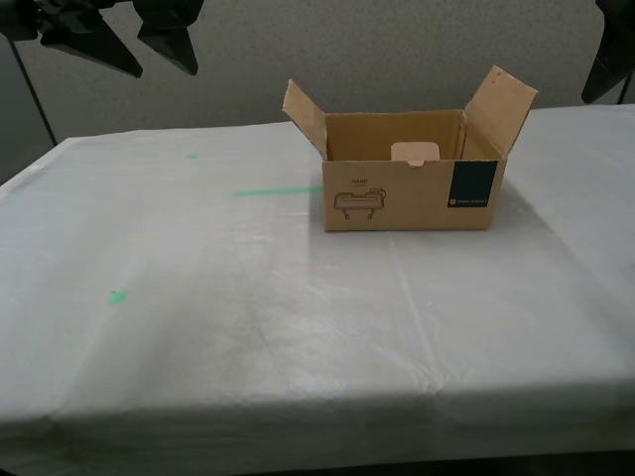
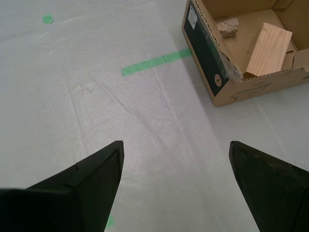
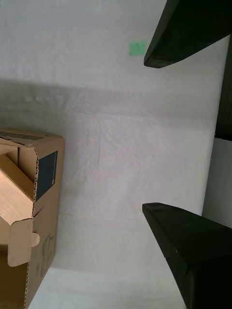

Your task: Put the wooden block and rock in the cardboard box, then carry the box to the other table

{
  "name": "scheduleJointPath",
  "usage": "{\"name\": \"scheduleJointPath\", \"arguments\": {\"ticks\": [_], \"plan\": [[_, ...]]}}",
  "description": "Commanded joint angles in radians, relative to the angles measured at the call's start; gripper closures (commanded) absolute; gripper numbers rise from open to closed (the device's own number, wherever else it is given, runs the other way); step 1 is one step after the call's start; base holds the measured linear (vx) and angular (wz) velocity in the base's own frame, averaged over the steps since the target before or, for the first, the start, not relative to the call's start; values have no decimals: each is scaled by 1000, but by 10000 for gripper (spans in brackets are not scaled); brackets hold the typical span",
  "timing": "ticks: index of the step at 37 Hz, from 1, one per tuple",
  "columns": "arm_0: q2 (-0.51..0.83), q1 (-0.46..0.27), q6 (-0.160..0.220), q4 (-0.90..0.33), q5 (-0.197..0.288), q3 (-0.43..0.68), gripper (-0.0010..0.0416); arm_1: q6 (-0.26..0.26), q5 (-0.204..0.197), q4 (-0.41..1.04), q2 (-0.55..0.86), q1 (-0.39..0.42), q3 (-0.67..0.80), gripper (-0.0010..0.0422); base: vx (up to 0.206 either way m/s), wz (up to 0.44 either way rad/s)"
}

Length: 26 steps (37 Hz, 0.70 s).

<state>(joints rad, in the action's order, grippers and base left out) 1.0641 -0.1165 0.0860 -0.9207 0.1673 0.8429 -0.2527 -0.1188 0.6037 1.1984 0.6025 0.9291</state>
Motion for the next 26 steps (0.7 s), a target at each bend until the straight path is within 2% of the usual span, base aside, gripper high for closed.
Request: {"name": "scheduleJointPath", "arguments": {"ticks": [1,26], "plan": [[0,0,0,0,-1,0,16,-2,-4,0,0,0,1,117,0,0],[0,0,0,0,-1,0,16,-2,-4,0,0,0,1,117,0,0]]}}
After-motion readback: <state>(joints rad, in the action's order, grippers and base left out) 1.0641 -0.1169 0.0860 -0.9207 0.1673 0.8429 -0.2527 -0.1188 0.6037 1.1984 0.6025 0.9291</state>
